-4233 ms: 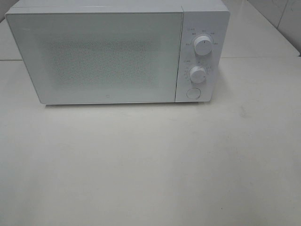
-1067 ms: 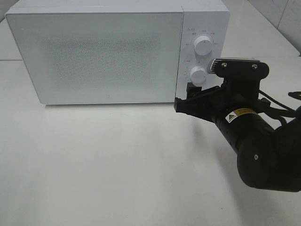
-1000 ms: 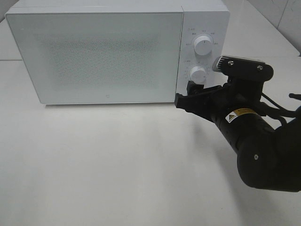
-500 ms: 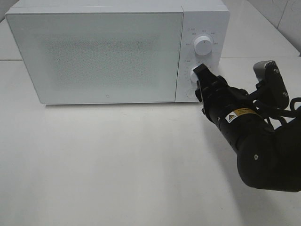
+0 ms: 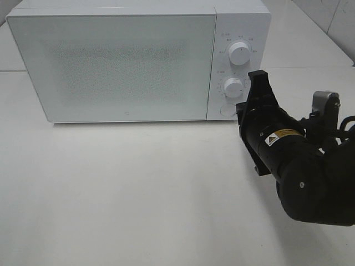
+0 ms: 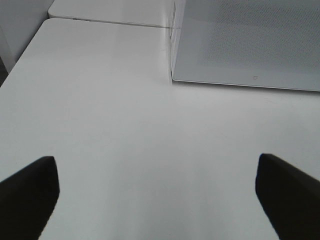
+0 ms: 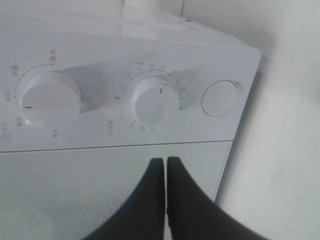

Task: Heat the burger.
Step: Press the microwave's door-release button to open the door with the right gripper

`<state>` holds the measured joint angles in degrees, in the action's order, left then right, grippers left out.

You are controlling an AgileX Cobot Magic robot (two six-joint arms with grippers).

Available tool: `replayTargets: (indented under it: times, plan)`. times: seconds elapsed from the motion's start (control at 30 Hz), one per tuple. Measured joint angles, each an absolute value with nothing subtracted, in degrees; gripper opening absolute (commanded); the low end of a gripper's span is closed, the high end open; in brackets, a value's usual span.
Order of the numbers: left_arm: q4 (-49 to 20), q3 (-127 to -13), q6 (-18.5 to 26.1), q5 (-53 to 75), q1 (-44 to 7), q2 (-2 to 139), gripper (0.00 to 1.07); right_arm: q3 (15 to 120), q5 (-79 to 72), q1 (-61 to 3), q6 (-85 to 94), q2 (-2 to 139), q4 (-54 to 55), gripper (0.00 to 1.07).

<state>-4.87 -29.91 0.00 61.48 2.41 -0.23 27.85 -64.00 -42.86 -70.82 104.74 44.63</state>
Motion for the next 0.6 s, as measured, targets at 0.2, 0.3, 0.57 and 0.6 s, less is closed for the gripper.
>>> replayTargets:
  times: [0.2,0.3,0.57,0.6]
  plan:
    - [-4.87,-29.91,0.00,61.48,2.41,-0.23,1.00,27.85,-61.65,-42.86,-74.03,104.74,45.78,0.00]
    - [-4.87,-29.91,0.00,61.48,2.41,-0.23,1.00,27.85,-61.31,-42.86,-74.20,104.74,46.35,0.00]
    - [-4.87,-29.91,0.00,61.48,2.41,-0.23,1.00,28.53,-60.39,-42.51,-78.32,108.98,47.61,0.00]
    - [-4.87,-29.91,0.00,61.48,2.41,-0.23,1.00,28.53,-60.39,-42.51,-78.32,108.98,47.61,0.00]
